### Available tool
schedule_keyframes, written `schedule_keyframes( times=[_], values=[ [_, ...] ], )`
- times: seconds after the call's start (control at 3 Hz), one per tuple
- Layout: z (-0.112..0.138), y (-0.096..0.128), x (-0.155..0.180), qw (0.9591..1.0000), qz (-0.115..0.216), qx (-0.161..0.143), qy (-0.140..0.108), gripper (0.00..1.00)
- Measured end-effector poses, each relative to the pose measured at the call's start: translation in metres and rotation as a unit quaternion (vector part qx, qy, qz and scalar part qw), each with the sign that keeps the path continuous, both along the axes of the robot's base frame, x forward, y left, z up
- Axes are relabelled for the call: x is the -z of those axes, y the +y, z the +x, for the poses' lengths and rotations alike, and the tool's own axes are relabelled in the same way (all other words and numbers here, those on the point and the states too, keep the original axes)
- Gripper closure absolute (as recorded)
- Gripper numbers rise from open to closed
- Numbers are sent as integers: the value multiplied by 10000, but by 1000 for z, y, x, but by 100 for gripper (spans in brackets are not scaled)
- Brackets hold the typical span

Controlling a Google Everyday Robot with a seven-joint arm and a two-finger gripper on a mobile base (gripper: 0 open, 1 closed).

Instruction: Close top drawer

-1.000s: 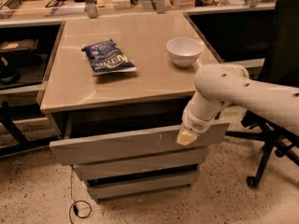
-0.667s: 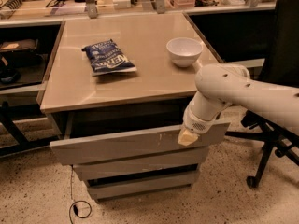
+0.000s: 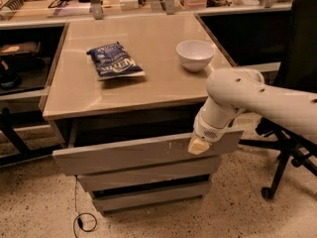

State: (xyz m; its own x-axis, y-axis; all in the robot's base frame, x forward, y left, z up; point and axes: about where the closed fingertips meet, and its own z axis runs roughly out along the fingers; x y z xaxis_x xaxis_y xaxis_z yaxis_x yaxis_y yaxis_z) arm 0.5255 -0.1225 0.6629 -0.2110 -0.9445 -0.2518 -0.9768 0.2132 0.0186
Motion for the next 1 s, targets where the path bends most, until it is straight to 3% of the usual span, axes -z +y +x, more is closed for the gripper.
schedule_keyframes(
  times=[0.33,0.67,1.0],
  values=[
    [0,0,0,10000,0,0,0,11],
    [0,0,0,10000,0,0,1,0],
    [0,0,0,10000,0,0,1,0]
  ],
)
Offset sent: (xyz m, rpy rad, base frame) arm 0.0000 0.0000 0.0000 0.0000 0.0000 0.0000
